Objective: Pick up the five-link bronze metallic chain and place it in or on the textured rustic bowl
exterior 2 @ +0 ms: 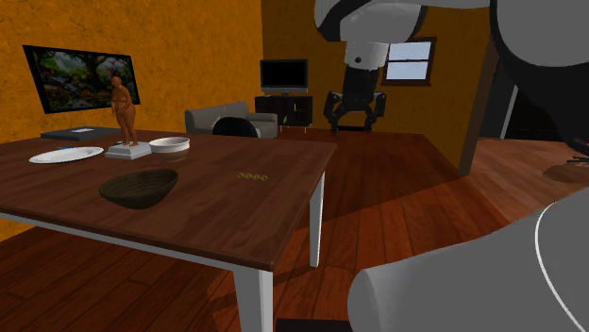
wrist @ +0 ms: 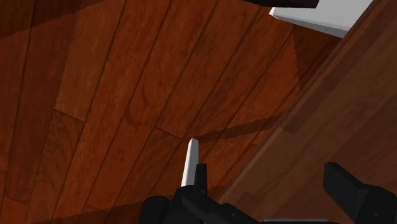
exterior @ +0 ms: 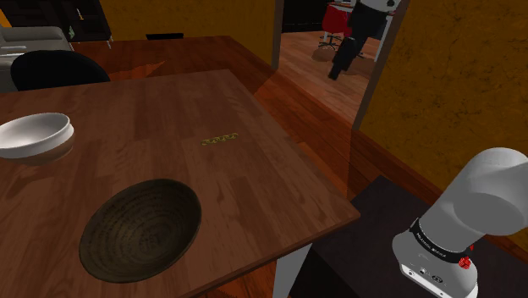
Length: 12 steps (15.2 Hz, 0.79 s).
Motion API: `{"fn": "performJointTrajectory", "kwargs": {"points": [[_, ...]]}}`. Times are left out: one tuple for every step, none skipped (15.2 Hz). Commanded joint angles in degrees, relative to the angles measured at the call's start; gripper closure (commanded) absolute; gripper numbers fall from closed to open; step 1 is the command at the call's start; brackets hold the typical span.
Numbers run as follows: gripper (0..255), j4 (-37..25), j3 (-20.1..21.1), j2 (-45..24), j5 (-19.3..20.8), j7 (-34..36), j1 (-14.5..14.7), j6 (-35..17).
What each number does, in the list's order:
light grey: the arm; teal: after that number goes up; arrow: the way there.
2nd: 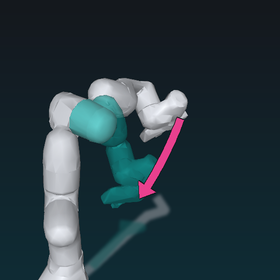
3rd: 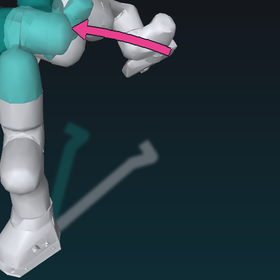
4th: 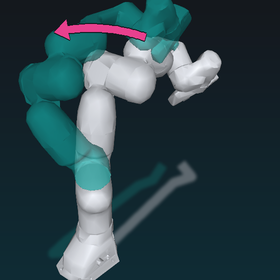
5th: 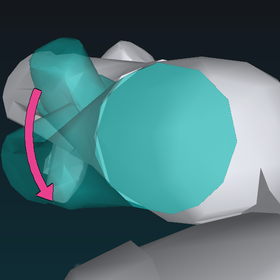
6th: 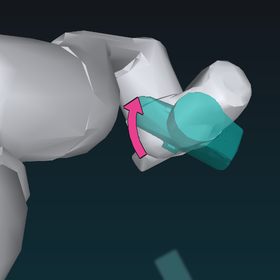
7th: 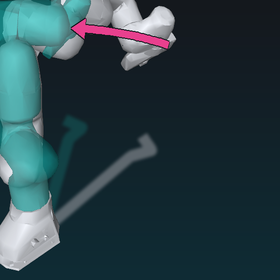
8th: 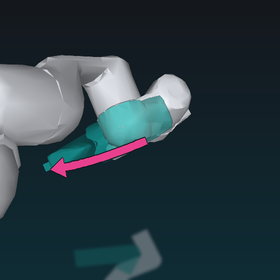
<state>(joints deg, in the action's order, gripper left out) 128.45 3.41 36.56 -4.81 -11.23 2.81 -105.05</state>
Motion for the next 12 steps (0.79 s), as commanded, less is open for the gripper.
{"fn": "performJointTrajectory", "kwargs": {"points": [[0,-0.86,0.95,-3.51,-0.49,-1.09,1.21,-2.44],[0,-1.52,1.34,-5.29,-0.66,-1.69,1.74,-3.41],[0,-2.23,1.74,-7.06,-0.82,-2.3,2.26,-4.35],[0,-2.98,2.16,-8.85,-0.95,-2.9,2.76,-5.24],[0,-3.77,2.58,-10.63,-1.07,-3.48,3.26,-6.09],[0,-4.61,3.02,-12.41,-1.16,-4.06,3.74,-6.9],[0,-5.49,3.46,-14.2,-1.22,-4.62,4.22,-7.66],[0,-6.4,3.91,-15.98,-1.26,-5.18,4.68,-8.38],[0,-7.36,4.38,-17.76,-1.27,-5.72,5.13,-9.06],[0,-8.36,4.86,-19.54,-1.26,-6.25,5.57,-9.7],[0,-9.39,5.34,-21.32,-1.21,-6.76,6.01,-10.29],[0,-10.45,5.82,-23.1,-1.12,-7.25,6.46,-10.85]]}}
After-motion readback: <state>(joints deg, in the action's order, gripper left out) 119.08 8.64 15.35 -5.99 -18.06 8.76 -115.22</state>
